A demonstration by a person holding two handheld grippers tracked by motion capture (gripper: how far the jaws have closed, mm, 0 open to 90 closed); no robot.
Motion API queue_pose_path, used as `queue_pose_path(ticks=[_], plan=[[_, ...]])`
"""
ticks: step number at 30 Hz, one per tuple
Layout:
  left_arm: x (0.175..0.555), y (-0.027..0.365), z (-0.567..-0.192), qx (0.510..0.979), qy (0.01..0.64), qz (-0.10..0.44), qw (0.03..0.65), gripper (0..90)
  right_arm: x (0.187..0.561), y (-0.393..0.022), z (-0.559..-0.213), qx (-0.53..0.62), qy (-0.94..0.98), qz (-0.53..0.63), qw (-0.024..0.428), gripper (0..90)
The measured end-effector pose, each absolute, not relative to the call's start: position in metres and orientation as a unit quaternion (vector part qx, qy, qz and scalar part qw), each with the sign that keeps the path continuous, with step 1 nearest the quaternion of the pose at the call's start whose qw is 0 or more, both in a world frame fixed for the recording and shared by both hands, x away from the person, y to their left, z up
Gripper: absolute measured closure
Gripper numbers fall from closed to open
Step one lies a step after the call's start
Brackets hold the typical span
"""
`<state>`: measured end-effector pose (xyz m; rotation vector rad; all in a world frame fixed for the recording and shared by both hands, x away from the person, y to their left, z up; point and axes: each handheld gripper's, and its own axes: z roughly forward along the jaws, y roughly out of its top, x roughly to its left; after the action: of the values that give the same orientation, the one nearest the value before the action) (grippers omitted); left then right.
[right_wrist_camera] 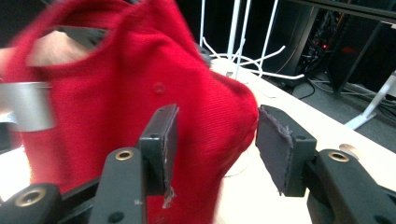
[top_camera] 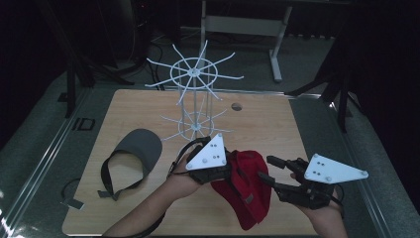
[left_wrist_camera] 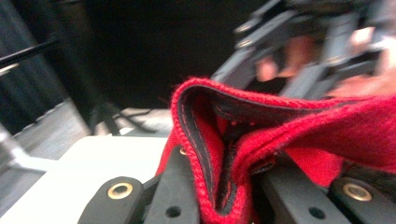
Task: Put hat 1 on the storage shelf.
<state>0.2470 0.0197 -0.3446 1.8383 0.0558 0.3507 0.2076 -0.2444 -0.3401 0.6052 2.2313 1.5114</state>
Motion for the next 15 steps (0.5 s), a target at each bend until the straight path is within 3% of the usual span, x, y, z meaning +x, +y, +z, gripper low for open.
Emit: queue_pose_path(ticks=[5, 13, 15], plan=[[0.2464, 0.0195, -0.3429, 0.792, 0.005, 0.133, 0.596, 87.2, 0.2074, -0.2444, -0.3388, 0.195, 0.799, 0.54, 0.178, 52.7], [0.2478, 0.0167, -0.3455, 0.799, 0.0, 0.127, 0.587, 87.0, 0.2047, -0.2449, -0.3384, 0.178, 0.813, 0.524, 0.178, 85.4], [0.2488, 0.0172, -0.3459, 0.798, -0.001, 0.125, 0.589, 86.8, 0.2045, -0.245, -0.3388, 0.18, 0.812, 0.526, 0.177, 87.5]])
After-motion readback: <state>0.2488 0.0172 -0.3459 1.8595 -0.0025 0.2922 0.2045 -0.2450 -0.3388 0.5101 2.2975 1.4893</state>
